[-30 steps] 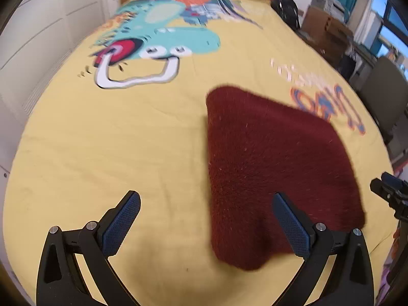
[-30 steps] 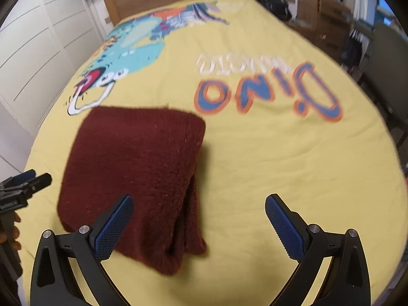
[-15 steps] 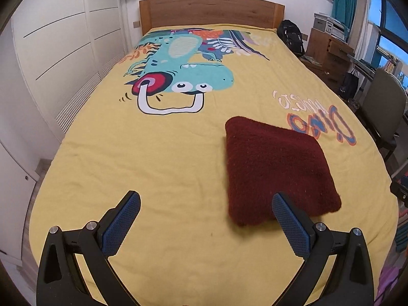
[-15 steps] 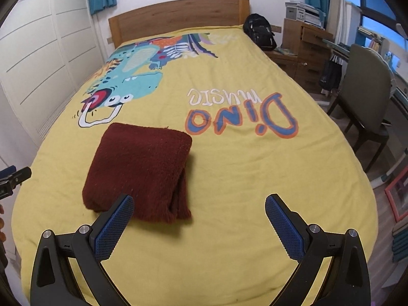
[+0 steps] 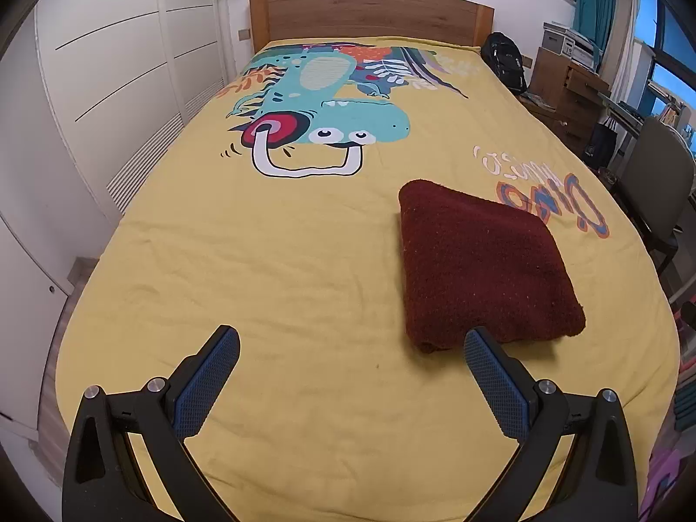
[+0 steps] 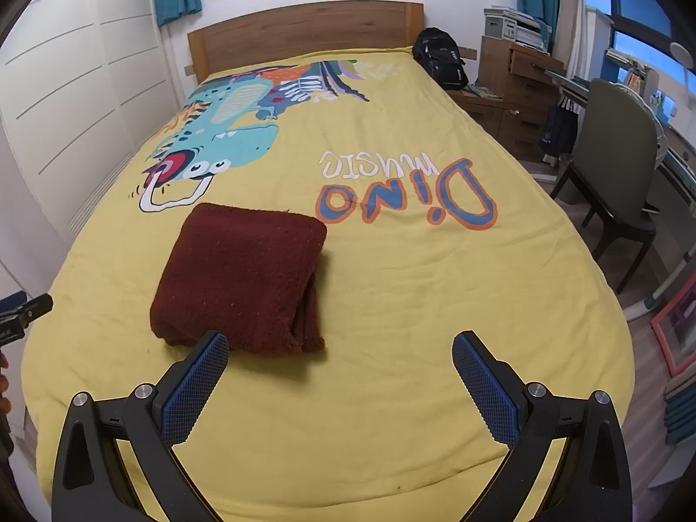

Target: Fold small clothes

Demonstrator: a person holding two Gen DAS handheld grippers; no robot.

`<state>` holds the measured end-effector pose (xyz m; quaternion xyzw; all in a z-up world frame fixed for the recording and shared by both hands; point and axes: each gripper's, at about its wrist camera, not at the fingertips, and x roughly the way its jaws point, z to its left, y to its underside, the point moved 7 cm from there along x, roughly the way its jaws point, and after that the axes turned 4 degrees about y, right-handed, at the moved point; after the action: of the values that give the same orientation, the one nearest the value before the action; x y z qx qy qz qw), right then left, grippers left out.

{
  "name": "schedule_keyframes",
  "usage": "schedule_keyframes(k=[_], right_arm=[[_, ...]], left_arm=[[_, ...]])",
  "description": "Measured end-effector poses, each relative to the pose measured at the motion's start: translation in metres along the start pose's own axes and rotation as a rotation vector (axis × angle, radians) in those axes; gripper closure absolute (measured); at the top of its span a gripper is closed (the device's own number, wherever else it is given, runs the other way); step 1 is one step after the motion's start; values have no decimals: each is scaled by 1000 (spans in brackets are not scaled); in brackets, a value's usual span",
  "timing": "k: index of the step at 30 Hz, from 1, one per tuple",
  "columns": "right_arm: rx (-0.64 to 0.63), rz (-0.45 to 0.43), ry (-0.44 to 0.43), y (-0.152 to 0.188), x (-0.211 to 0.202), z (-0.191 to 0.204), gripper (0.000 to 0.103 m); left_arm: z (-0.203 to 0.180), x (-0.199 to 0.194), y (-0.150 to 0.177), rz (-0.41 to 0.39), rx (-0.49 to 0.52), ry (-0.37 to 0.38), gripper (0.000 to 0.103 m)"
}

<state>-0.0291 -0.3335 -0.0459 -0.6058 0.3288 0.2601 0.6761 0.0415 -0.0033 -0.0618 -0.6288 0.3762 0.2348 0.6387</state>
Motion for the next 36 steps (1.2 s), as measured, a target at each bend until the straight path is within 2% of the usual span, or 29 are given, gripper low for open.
schedule_keyframes(k=[36], right_arm=[[-34, 31, -10, 1, 3, 8, 0]], left_arm=[[1, -7, 0, 9, 7, 5, 1]])
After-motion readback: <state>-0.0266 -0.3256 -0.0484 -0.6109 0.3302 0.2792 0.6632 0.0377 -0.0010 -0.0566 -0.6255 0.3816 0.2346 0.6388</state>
